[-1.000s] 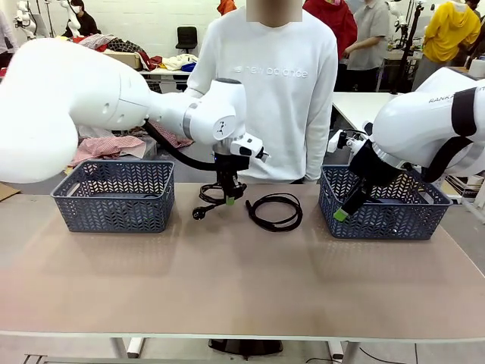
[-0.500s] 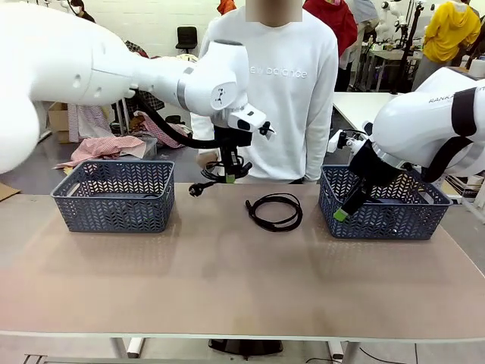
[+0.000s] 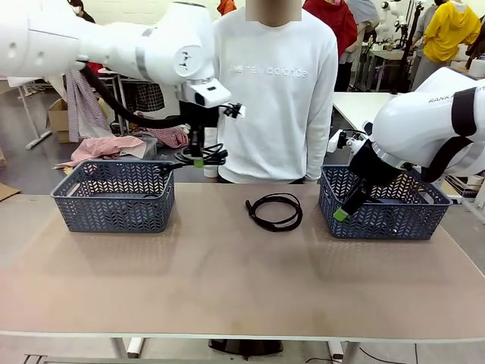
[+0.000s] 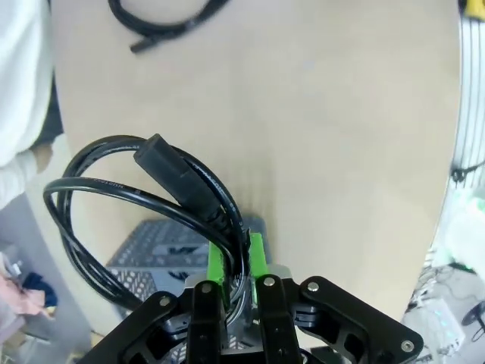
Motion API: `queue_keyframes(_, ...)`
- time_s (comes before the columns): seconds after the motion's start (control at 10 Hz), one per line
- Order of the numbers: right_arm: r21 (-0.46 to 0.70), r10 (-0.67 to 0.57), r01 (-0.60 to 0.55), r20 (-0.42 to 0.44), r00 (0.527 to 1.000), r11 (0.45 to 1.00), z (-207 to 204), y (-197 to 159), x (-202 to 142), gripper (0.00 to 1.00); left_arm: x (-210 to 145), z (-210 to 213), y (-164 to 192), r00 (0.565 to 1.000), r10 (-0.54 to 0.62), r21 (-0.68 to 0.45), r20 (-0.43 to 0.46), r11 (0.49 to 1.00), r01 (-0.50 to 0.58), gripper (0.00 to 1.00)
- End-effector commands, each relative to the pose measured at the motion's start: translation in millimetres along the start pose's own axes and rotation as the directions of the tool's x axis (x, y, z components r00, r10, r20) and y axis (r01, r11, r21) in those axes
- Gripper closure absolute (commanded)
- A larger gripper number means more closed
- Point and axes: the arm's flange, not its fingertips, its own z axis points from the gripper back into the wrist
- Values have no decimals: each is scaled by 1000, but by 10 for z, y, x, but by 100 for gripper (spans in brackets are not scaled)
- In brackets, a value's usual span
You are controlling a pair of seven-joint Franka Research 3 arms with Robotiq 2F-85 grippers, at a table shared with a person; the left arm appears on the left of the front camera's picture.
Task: Organize the cables according to human instructions.
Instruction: Pick up a bundle of cables and place it in the basket indicated by the human.
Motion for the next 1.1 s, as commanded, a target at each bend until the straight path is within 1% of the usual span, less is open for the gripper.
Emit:
queue_keyframes(0.0,-2,-1,1,1,1000,1000,8,-5,22,0,-386,7,-220,1000,-16,36,23,999,15,100)
queue_keyframes(0.2,-2,-1,1,1,1000,1000,8,-5,22,0,-629,-17,-293,999,-5,70,33,998,2,100)
queue_keyframes(0.3,-2,-1,1,1,1000,1000,8,-5,22,0,-673,-29,-324,998,22,66,60,997,-26,100)
queue_keyframes(0.4,-2,-1,1,1,1000,1000,8,-5,22,0,-532,52,-131,1000,6,39,-3,999,-5,100)
queue_keyframes(0.9,-2,-1,1,1,1000,1000,8,-5,22,0,-532,52,-131,1000,6,39,-3,999,-5,100)
queue_keyframes(1.0,-2,-1,1,1,1000,1000,8,-5,22,0,-490,-16,-159,1000,2,37,11,999,-2,85)
